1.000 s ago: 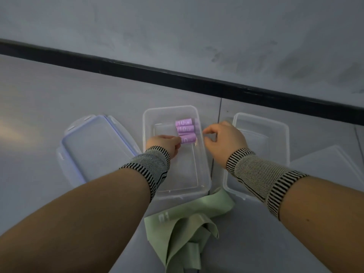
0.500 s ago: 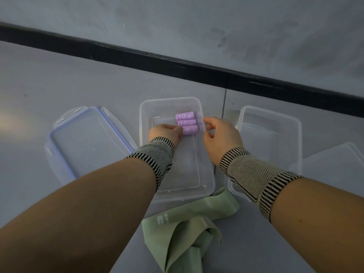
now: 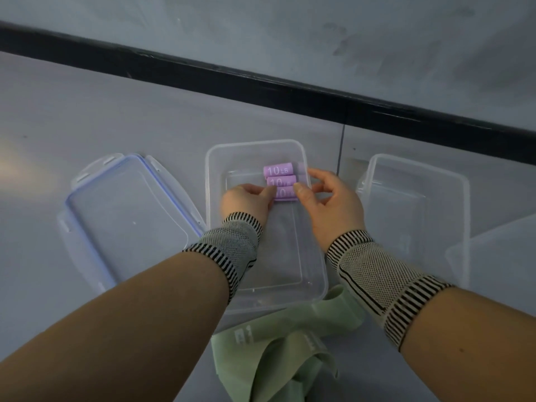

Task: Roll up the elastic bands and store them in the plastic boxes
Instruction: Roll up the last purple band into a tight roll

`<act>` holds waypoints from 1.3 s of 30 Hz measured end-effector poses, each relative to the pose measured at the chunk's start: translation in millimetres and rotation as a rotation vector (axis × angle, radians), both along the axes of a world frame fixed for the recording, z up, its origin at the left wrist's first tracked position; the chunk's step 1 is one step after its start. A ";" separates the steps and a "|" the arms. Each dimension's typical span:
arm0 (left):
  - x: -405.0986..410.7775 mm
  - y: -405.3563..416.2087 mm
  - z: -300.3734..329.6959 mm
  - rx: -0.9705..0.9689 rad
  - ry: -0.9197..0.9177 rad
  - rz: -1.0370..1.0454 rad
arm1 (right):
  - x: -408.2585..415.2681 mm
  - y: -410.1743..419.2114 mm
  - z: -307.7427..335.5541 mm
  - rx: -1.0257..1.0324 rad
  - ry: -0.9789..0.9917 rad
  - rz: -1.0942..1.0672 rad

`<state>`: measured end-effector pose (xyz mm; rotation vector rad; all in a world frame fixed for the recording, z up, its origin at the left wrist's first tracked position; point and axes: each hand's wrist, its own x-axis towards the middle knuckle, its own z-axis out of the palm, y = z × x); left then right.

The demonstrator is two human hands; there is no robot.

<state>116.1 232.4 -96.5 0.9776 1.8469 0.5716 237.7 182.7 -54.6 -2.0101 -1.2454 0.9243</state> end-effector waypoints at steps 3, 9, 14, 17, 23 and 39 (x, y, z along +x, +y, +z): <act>1.2 -4.3 -0.6 0.101 0.141 -0.094 | -0.8 -6.2 -5.7 0.028 0.011 0.020; 7.3 -11.9 -5.0 0.258 0.223 -0.167 | 0.4 -7.6 -6.2 0.029 0.013 0.031; 4.7 -13.8 -9.7 0.289 0.240 -0.192 | 0.5 -8.2 -5.9 0.028 0.030 0.032; 3.7 -17.0 -11.6 0.288 0.205 -0.178 | 1.1 -7.5 -6.9 0.027 0.039 0.031; 5.9 -19.8 -11.4 0.308 0.198 -0.173 | 1.4 -8.5 -11.1 0.023 0.042 0.033; 1.9 -13.8 -11.1 0.309 0.203 -0.244 | -0.8 -10.2 -14.4 0.027 0.081 0.032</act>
